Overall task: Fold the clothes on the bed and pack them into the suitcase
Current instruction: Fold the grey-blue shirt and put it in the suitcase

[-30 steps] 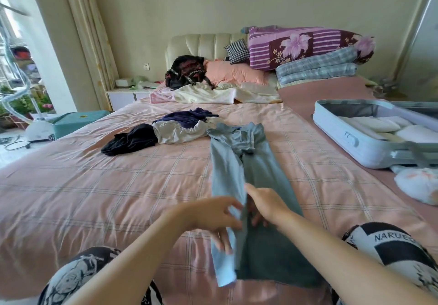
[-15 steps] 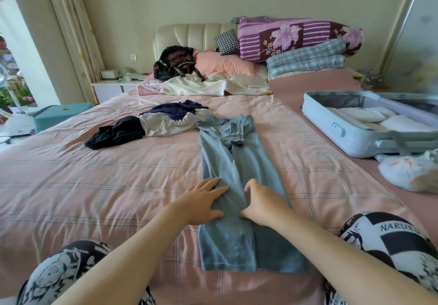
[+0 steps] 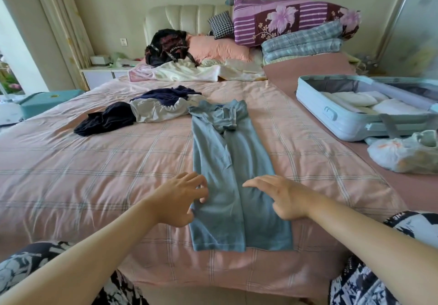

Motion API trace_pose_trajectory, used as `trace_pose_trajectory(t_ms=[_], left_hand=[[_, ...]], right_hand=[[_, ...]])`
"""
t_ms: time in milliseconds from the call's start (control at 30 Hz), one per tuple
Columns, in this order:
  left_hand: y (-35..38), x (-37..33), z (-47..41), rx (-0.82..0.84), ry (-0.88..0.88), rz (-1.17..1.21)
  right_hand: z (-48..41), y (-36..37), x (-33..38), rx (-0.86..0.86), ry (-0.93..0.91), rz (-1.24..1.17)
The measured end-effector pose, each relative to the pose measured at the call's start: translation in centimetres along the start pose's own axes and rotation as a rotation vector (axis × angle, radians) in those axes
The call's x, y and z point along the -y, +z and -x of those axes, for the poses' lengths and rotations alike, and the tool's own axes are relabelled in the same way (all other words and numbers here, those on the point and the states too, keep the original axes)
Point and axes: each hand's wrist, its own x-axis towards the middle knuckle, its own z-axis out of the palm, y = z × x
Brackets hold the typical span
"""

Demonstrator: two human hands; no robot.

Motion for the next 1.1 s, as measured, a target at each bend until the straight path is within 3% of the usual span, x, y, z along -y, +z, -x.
trace_pose_trajectory(t_ms=[200,367,467,567,633,733,800,933,1100], left_hand=[[0.5,-1.1,0.1,0.054,0.152,-0.168],[1.0,-0.3,-0.3,-0.045,0.101,0.101],[-0.3,-0.8,-1.0,-0.101,-0.084,0.286],[-1.0,-0.1,-2.4,-0.178,-0.445,0.537],[-1.5,1.6,-4.0,-0.331,-0.634,0.711],[-2.2,4.7,-6.9,-0.512,-0.877,0.875],[-2.2,6.4,-8.2,-0.437,-0.948,0.835],[-0.6,9.1,-9.4,-0.04,-0.985,0.48],[-1.0,11.3,-11.7,-0.07,-0.992,0.487]], right_hand=[[3.1,-0.2,-0.9,0.187,-0.056,0.209],[3.2,0.1,-2.0,-0.061,-0.053,-0.011],[2.4,0.1,-1.9,-0.189,0.079,-0.276],[0.7,-1.7,-1.0,-0.244,0.254,-0.535],[-1.5,-3.3,-0.5,-0.375,0.39,-0.686],[-5.5,-4.8,-1.9,-0.531,0.596,-0.599],[-7.8,-5.0,-3.3,-0.437,0.711,-0.465],[-10.5,-4.6,-5.1,-0.165,0.783,-0.248],[-13.2,-5.1,-6.4,-0.189,0.77,-0.043]])
